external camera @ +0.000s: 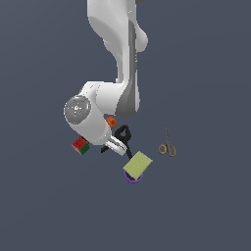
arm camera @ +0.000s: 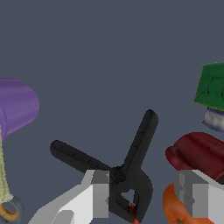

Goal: Pick up a designated object from a clutter of objects.

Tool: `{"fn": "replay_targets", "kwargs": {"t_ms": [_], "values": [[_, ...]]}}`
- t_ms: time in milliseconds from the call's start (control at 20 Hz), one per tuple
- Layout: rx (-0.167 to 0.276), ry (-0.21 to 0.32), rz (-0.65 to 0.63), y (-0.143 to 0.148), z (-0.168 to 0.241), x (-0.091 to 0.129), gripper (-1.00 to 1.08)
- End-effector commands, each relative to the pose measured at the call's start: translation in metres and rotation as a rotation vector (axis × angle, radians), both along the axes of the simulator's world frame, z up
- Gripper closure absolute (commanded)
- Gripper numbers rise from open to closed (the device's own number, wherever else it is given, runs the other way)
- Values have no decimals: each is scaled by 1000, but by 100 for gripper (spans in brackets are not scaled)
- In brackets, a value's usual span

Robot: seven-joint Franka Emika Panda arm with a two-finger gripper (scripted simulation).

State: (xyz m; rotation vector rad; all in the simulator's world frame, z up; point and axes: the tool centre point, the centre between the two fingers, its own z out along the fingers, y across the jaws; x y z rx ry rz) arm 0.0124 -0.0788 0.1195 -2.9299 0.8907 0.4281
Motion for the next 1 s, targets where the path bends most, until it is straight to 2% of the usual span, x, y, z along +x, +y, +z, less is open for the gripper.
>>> {"fn": "replay_targets", "kwargs": {"t_ms": [0,450,950], "values": [[-2,28,-69,-11,-21,-3,-20],[-12,88,-207,-34,-66,-14,-20],[-13,94,-218,-34,-78,-18,-20]]}}
